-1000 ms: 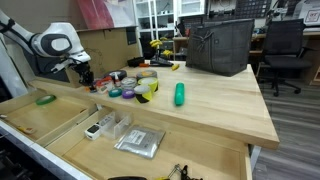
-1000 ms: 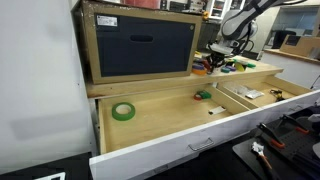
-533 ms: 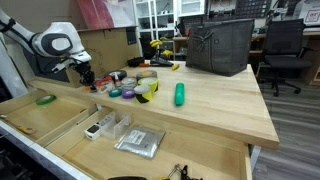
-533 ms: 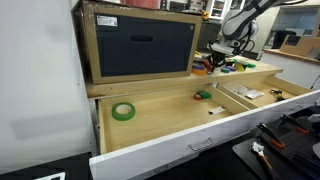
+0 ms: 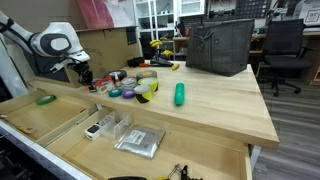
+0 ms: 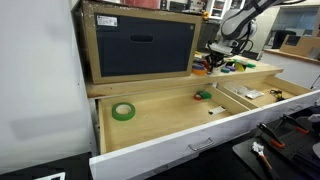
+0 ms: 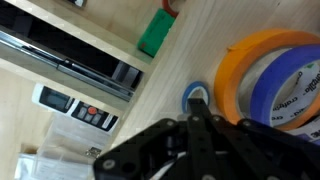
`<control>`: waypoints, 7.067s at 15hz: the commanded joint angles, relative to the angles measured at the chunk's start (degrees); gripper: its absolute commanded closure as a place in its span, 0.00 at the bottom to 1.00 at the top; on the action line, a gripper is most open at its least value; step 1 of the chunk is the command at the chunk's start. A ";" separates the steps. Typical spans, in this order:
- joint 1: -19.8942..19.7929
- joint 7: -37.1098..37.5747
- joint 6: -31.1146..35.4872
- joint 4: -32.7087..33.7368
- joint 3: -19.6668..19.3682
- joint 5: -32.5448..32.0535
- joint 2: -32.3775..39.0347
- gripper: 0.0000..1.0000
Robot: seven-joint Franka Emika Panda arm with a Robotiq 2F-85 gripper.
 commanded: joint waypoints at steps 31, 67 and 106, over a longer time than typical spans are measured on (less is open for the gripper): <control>2.89 0.94 -2.26 2.92 -0.94 -0.84 1.64 1.00; 6.40 3.17 -1.50 6.42 -2.53 -3.51 5.99 1.00; 10.93 -15.39 -6.84 -12.36 7.89 -9.87 -1.56 0.18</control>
